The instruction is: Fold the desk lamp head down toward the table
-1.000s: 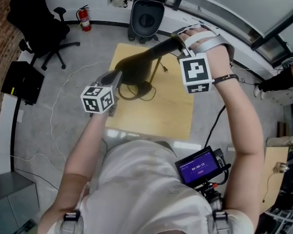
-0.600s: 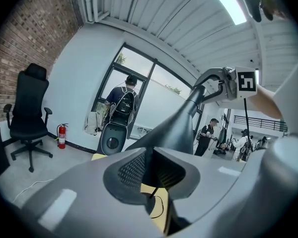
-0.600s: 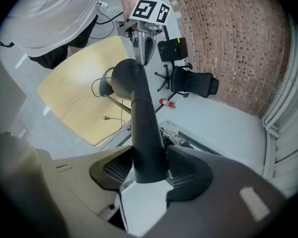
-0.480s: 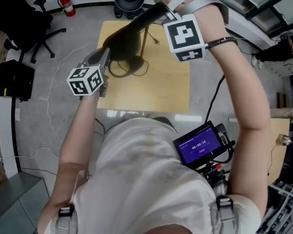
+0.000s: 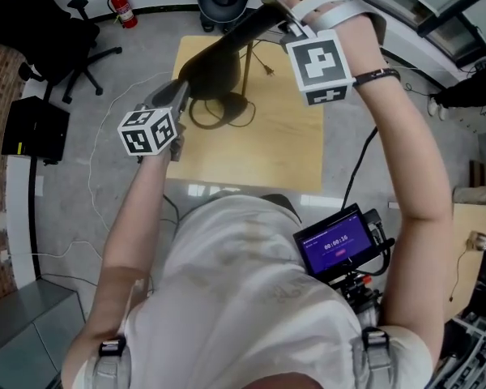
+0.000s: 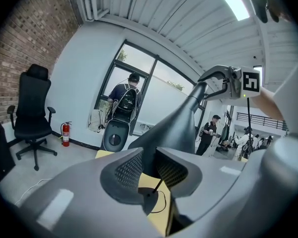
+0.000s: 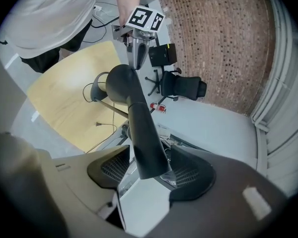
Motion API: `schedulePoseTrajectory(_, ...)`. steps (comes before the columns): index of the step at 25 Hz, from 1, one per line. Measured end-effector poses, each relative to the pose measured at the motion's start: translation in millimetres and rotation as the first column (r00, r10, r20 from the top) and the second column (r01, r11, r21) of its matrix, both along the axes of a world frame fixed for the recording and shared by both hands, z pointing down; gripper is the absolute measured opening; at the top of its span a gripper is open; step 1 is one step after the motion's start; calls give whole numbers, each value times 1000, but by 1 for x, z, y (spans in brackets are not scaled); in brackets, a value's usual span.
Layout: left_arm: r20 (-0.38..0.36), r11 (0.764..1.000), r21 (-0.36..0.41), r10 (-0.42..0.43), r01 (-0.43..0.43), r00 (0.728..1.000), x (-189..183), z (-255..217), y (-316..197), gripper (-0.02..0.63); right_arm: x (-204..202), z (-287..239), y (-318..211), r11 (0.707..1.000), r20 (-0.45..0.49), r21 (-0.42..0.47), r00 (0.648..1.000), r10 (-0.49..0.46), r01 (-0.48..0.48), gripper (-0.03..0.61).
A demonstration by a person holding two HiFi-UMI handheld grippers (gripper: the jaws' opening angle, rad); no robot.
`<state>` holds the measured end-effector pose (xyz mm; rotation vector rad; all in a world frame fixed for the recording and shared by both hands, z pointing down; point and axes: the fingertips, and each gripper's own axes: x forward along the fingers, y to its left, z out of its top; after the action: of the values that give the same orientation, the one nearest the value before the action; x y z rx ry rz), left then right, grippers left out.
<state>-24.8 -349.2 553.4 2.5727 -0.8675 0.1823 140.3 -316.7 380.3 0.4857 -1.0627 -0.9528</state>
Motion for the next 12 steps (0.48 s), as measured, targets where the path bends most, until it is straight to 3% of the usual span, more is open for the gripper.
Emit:
schedulePoseTrajectory(3,16,1000,-9,-12,12,1000,-10,9,9,92,-1,-9,3,998,74,54,997,-15,11,273)
schedulePoseTrajectory(7,1,999,-16,-41,41,999,-19,4,30,94,11,-24,15,996,293,85,956,-5,-21,267)
schedulePoseTrajectory(10,-7,998,-17,-68,67,998,-24,-1,53,92,28,-32,34,994,485,95,875,8,-62,262)
schedulePoseTrajectory(12,-17,996,-21,-89,89,996,-31,-2,67,83,38,-33,49,991,630,79,776,31,-105,248)
